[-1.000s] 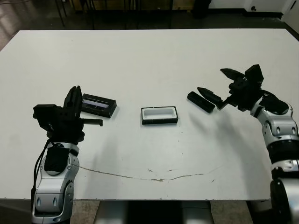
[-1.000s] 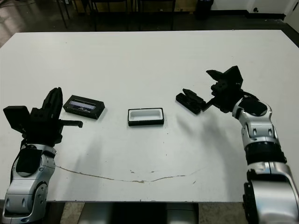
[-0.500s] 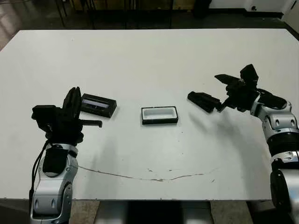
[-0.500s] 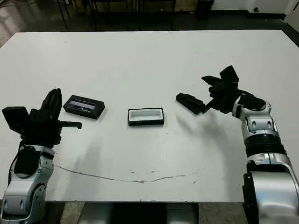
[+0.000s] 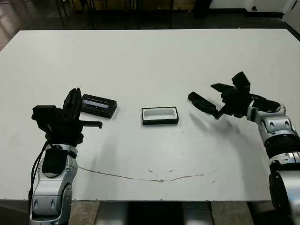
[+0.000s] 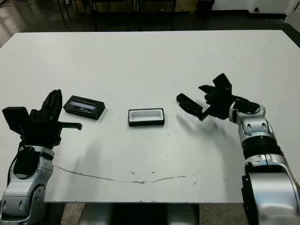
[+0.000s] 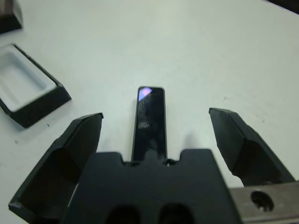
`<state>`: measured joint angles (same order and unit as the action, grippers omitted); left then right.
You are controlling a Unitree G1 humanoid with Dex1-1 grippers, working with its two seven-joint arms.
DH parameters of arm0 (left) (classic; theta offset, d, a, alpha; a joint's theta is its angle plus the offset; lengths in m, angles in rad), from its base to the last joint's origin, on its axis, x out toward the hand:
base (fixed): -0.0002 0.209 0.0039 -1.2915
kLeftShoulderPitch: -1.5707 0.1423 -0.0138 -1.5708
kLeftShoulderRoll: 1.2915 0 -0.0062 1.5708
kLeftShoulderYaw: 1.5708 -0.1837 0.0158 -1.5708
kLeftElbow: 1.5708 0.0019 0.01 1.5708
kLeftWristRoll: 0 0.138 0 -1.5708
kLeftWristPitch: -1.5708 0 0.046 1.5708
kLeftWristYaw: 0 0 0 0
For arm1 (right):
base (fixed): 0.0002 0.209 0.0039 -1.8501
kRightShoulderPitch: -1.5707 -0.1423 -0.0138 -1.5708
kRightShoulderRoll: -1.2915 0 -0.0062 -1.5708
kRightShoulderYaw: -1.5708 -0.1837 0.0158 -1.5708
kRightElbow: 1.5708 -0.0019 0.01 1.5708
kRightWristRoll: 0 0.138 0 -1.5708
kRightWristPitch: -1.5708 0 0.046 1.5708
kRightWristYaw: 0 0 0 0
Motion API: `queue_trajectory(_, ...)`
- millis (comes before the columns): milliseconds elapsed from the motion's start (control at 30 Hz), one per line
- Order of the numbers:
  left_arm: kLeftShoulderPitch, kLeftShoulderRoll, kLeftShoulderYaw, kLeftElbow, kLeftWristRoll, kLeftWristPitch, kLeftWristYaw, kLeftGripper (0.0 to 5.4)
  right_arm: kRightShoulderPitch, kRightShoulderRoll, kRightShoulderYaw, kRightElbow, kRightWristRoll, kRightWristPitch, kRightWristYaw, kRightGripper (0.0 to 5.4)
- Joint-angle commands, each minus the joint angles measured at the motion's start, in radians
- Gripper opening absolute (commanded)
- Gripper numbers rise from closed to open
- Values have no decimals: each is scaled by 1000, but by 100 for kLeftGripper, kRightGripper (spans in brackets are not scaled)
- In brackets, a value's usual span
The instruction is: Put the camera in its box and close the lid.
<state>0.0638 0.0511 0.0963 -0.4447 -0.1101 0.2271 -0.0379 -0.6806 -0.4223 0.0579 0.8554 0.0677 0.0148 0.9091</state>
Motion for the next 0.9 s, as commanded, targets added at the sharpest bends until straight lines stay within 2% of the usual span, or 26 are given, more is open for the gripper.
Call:
queue_trajectory(33,5,21,6,8,4,13,-8,0,5,8,15,48,-28,-14,-12,539)
queue_trajectory(200,7,24,7,6,1,14,-9,0,0,12,30,81,-58,-34,-38,539)
queue_trajectory(367,10,30,12,8,-2,16,-17,0,-1,19,34,107,-67,-23,-61,539)
queue_trajectory(467,11,29,13,9,-4,16,-17,0,-2,28,22,136,-59,-9,-85,539)
queue_trajectory(600,13,27,15,7,-10,17,-17,0,11,41,8,113,-53,51,-146,539)
queue_trajectory(700,14,29,14,10,-15,12,-20,0,27,48,3,93,-51,50,-171,499)
queue_trajectory(900,15,34,11,7,-14,17,-19,0,32,40,33,60,-78,53,-166,367)
